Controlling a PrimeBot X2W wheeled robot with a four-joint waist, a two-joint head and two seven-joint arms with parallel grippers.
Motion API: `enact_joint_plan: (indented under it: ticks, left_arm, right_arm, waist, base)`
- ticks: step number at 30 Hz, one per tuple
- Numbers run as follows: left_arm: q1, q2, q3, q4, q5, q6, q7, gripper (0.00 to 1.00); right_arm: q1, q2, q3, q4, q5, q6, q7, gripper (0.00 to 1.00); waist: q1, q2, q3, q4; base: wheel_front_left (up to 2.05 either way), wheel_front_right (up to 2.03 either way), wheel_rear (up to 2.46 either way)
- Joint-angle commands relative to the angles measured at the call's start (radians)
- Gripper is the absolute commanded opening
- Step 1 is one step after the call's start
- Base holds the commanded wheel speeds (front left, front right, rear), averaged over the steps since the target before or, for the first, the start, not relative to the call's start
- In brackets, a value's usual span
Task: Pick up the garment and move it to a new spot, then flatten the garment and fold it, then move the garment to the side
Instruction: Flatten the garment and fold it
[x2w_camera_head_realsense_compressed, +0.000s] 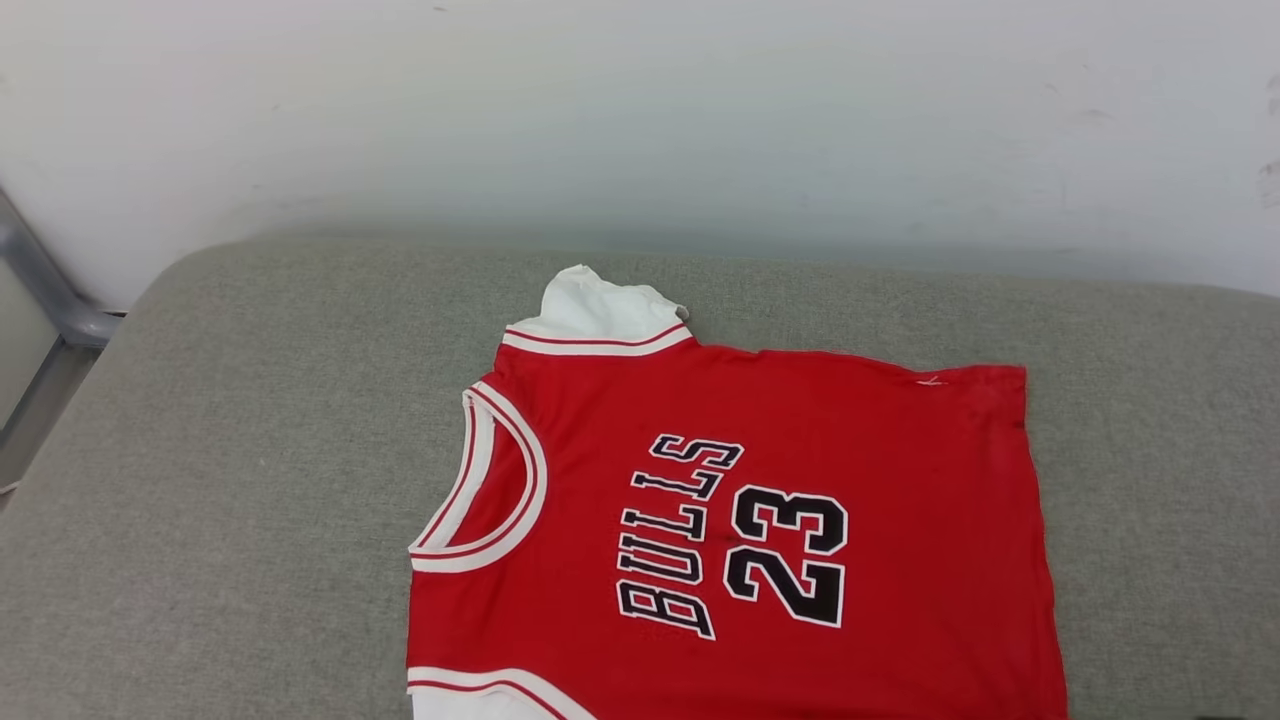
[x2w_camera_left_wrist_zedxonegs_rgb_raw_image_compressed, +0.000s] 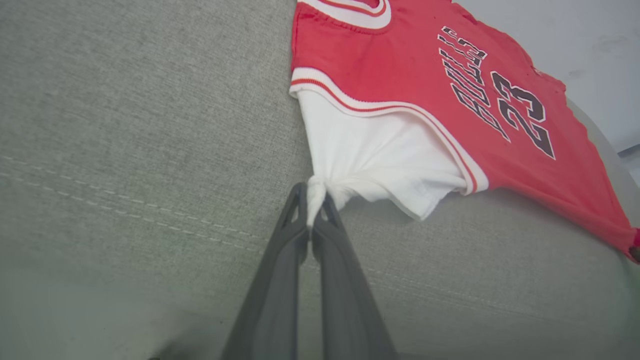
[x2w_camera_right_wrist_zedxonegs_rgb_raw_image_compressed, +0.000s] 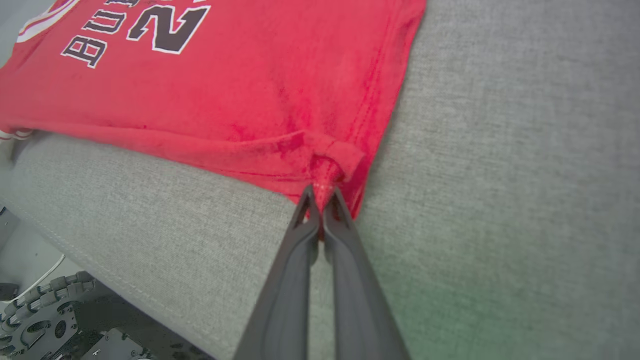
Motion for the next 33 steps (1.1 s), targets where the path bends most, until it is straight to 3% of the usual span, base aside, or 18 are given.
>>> enact_joint_plan:
  ticks: [1,9,16,25,33]
  left_arm:
    - [0.007,0.004,0.007,0.002,-0.003,-0.001,-0.005,0.00]
    - [-0.040,0.019,0.012,-0.030,0.027,-0.004,-0.014,0.00]
    - [-0.167,0.090,0.039,-0.067,0.079,-0.007,0.001,0.00]
    - [-0.412,0.160,0.001,-0.058,0.139,-0.063,0.105,0.00]
    - [-0.636,0.155,-0.036,0.072,0.158,-0.125,0.165,0.00]
  right_arm:
    - [0.029,0.005,-0.012,-0.011,-0.008,-0.001,0.005,0.00]
    - [0.067,0.031,-0.116,-0.119,-0.066,-0.001,0.044,0.00]
    - [0.038,0.053,-0.193,-0.227,-0.105,-0.001,0.096,0.00]
    - [-0.026,0.062,-0.248,-0.310,-0.120,-0.001,0.162,0.00]
    - [-0.148,0.063,-0.246,-0.279,-0.122,-0.001,0.207,0.00]
  waist:
    - [0.0002,-0.0001,0.000,0.003]
    - [0.0002,-0.0001,0.009,0.005]
    - [0.0002,-0.0001,0.031,-0.009]
    - [0.0002,-0.0001,0.107,-0.042]
    - [0.0002,-0.0001,0.205,-0.073]
  base:
    - [0.00,0.00,0.00]
    - [0.00,0.00,0.00]
    - [0.00,0.00,0.00]
    - [0.00,0.00,0.00]
    - [0.00,0.00,0.00]
